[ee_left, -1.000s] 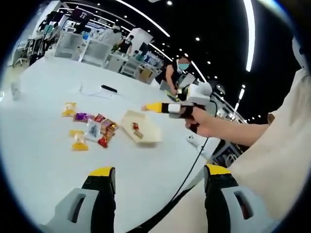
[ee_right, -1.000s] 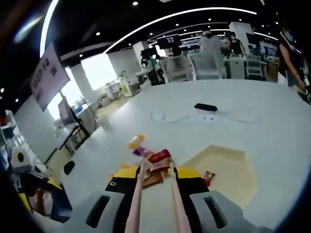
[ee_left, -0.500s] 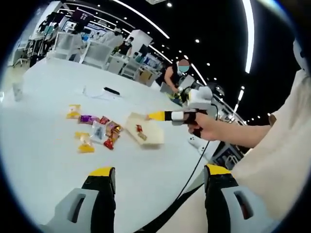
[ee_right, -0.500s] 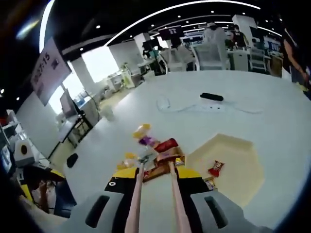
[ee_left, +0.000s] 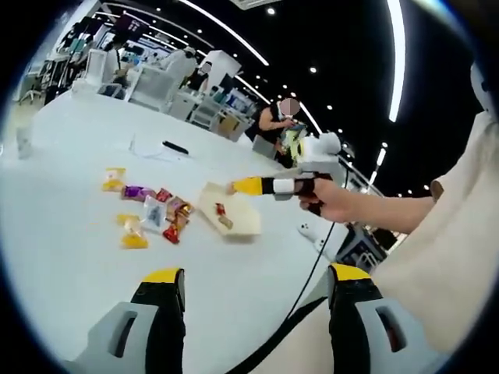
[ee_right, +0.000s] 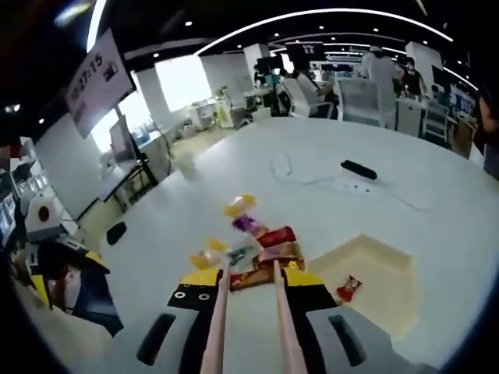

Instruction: Place the target food into the container with the food tongs after gripping and lifting it, then release it inside without dropping or visibly crushing the food.

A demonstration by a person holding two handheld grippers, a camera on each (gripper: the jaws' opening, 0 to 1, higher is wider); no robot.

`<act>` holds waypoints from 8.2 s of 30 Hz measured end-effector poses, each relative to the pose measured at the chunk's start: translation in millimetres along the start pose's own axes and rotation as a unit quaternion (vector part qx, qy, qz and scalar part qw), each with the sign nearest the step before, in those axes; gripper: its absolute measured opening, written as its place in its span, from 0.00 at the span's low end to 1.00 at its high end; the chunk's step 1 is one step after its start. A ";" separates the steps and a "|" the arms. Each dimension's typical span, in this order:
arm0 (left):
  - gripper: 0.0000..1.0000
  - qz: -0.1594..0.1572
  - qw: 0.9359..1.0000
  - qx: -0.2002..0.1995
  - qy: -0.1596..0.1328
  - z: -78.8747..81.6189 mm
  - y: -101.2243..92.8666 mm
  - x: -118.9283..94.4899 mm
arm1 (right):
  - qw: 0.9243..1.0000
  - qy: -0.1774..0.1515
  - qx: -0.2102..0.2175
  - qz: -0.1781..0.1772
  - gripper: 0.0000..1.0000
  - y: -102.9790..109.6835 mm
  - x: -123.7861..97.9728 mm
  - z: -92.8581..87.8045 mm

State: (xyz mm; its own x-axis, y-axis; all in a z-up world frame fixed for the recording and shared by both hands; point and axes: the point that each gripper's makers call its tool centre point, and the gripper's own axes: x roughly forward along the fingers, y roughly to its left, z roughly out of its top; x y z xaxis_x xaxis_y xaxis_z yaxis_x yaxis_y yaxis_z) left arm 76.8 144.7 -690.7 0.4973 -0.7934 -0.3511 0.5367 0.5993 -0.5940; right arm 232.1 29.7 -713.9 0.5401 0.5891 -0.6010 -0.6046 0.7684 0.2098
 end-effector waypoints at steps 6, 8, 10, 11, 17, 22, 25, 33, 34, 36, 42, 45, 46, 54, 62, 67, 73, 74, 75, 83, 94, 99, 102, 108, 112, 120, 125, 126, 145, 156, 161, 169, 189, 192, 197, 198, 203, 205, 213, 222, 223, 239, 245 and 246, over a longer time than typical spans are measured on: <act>0.75 0.000 1.000 0.004 0.003 4.5 3.3 -3.3 | 1.000 -0.010 -0.009 0.020 0.29 12.5 7.6 11.2; 0.75 0.001 1.000 0.006 0.000 8.7 4.9 -4.0 | 1.000 -0.007 -0.016 0.023 0.29 15.5 10.8 13.7; 0.75 0.001 1.000 0.007 -0.005 11.3 5.4 -3.8 | 0.999 -0.003 -0.021 0.024 0.29 14.1 13.0 14.4; 0.75 0.001 1.000 0.007 -0.007 12.4 5.2 -3.8 | 0.999 -0.001 -0.026 0.025 0.29 14.4 13.8 14.6; 0.75 0.000 1.000 0.007 -0.014 12.5 5.8 -3.5 | 0.999 0.005 -0.036 0.029 0.29 14.2 15.2 13.9; 0.75 0.000 1.000 0.006 -0.012 6.5 5.0 -5.0 | 0.999 0.008 -0.041 0.030 0.29 15.0 16.2 12.2; 0.75 0.001 1.000 0.003 -0.013 3.4 4.5 -7.3 | 0.999 0.009 -0.042 0.032 0.29 16.5 17.0 10.7; 0.75 0.003 1.000 -0.001 -0.015 1.8 8.0 -10.9 | 0.998 0.010 -0.046 0.034 0.29 20.5 20.2 10.5; 0.75 0.004 1.000 0.000 -0.015 2.1 8.6 -11.4 | 0.998 0.011 -0.047 0.035 0.29 21.7 20.9 10.6; 0.75 0.005 1.000 0.000 -0.017 3.3 10.4 -11.9 | 0.998 0.014 -0.054 0.034 0.29 22.8 22.0 10.4; 0.75 0.010 1.000 -0.001 -0.017 0.7 15.7 -12.9 | 0.997 0.025 -0.065 0.035 0.29 26.4 25.4 9.8; 0.75 0.011 1.000 -0.006 -0.020 -0.8 17.4 -13.3 | 0.996 0.037 -0.072 0.028 0.29 26.3 26.7 9.2; 0.75 0.013 1.000 -0.008 -0.020 -1.8 18.3 -13.1 | 0.996 0.037 -0.069 0.030 0.29 26.9 26.6 9.5; 0.75 0.002 1.000 -0.010 -0.007 -5.5 19.4 -2.5 | 0.997 0.035 -0.060 0.023 0.29 17.2 25.9 14.2; 0.76 -0.007 1.000 -0.001 -0.005 -1.4 14.1 3.4 | 0.996 0.037 -0.075 0.024 0.29 18.4 22.9 16.9; 0.75 -0.006 1.000 -0.002 -0.006 -7.6 11.0 -0.1 | 0.995 0.047 -0.088 0.023 0.29 14.4 24.1 14.1; 0.75 -0.001 1.000 -0.017 -0.011 -16.0 11.7 -5.0 | 0.993 0.056 -0.102 0.027 0.29 23.7 25.9 10.8; 0.75 -0.001 1.000 -0.018 -0.012 -16.7 11.6 -5.5 | 0.993 0.056 -0.101 0.029 0.29 25.0 26.4 10.2; 0.75 0.000 1.000 -0.019 -0.012 -17.7 12.4 -5.8 | 0.993 0.057 -0.100 0.030 0.29 26.3 26.9 9.3; 0.76 0.007 0.999 -0.026 -0.021 -17.3 17.5 -12.1 | 0.991 0.072 -0.111 0.037 0.29 29.7 34.4 5.0; 0.75 0.020 0.999 -0.036 -0.027 -19.9 30.4 -22.7 | 0.986 0.090 -0.137 0.041 0.29 27.2 47.3 4.8; 0.68 0.026 0.998 -0.028 -0.043 -13.0 30.6 -27.9 | 0.984 0.095 -0.147 0.041 0.29 25.7 50.1 4.0; 0.71 0.023 0.998 -0.033 -0.046 -10.2 31.2 -26.0 | 0.981 0.099 -0.160 0.042 0.29 25.4 51.9 2.1; 0.72 0.017 0.998 -0.034 -0.052 -3.2 30.7 -24.7 | 0.977 0.108 -0.177 0.047 0.29 24.9 53.4 0.4; 0.72 0.021 0.998 -0.036 -0.056 -2.3 32.7 -28.2 | 0.973 0.116 -0.196 0.046 0.29 22.5 54.1 1.0; 0.72 0.036 0.995 -0.051 -0.079 2.7 33.9 -41.4 | 0.964 0.123 -0.228 0.058 0.29 29.8 55.3 -5.6; 0.73 0.039 0.994 -0.054 -0.088 5.1 32.3 -41.7 | 0.958 0.133 -0.246 0.064 0.29 35.2 55.7 -12.2; 0.73 0.039 0.994 -0.053 -0.086 4.2 31.1 -41.6 | 0.956 0.133 -0.254 0.063 0.29 34.9 55.8 -11.8; 0.73 0.046 0.994 -0.056 -0.087 -5.9 25.7 -46.1 | 0.915 0.167 -0.359 0.081 0.29 30.7 66.8 -30.4; 0.73 0.057 0.992 -0.068 -0.092 -11.0 32.2 -53.4 | 0.909 0.189 -0.362 0.083 0.29 25.2 80.0 -45.5; 0.73 0.058 0.992 -0.065 -0.086 -10.3 34.1 -53.5 | 0.908 0.194 -0.361 0.082 0.29 21.5 83.4 -47.2; 0.73 0.060 0.992 -0.066 -0.087 -8.9 35.8 -52.5 | 0.880 0.198 -0.423 0.089 0.30 24.7 84.8 -52.1; 0.73 0.079 0.989 -0.085 -0.096 -17.5 40.0 -58.7 | 0.867 0.216 -0.439 0.097 0.29 20.9 104.0 -57.5; 0.73 0.082 0.988 -0.088 -0.098 -18.1 41.4 -59.5 | 0.867 0.218 -0.437 0.098 0.29 19.1 105.8 -58.2; 0.73 0.082 0.988 -0.092 -0.098 -18.3 42.1 -56.8 | 0.869 0.227 -0.428 0.102 0.29 16.8 108.4 -62.9; 0.73 0.081 0.988 -0.092 -0.096 -18.5 41.9 -54.9 | 0.870 0.232 -0.422 0.105 0.29 16.5 108.5 -65.1; 0.73 0.077 0.989 -0.092 -0.092 -18.2 41.9 -48.8 | 0.865 0.236 -0.430 0.106 0.29 14.0 109.9 -67.7; 0.73 0.075 0.989 -0.091 -0.089 -17.0 41.1 -46.1 | 0.862 0.237 -0.435 0.108 0.29 14.4 111.4 -68.8; 0.73 0.076 0.989 -0.090 -0.086 -16.1 40.6 -43.7 | 0.860 0.237 -0.438 0.114 0.29 14.2 119.1 -69.6; 0.72 0.083 0.988 -0.098 -0.089 -18.2 42.7 -46.9 | 0.883 0.247 -0.385 0.107 0.29 13.0 120.6 -73.1; 0.72 0.082 0.988 -0.098 -0.090 -17.9 42.5 -46.6 | 0.889 0.249 -0.370 0.104 0.29 12.0 120.3 -73.5; 0.72 0.081 0.988 -0.097 -0.091 -21.6 42.8 -45.8 | 0.928 0.232 -0.276 0.090 0.30 2.7 125.0 -76.3; 0.72 0.080 0.988 -0.097 -0.093 -21.0 45.0 -45.9 | 0.937 0.231 -0.252 0.076 0.30 2.2 125.6 -78.8; 0.72 0.079 0.988 -0.097 -0.094 -20.3 45.2 -45.4 | 0.939 0.231 -0.244 0.071 0.30 2.0 125.5 -79.4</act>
State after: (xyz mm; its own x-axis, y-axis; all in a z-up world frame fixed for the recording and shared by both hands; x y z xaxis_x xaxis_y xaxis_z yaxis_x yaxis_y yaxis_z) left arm 64.6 205.6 -716.3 0.6916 -0.6469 -0.3212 0.3110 0.6681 -0.6759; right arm 252.3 85.3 -850.1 0.1899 0.4192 -0.8878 -0.9087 0.4174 0.0027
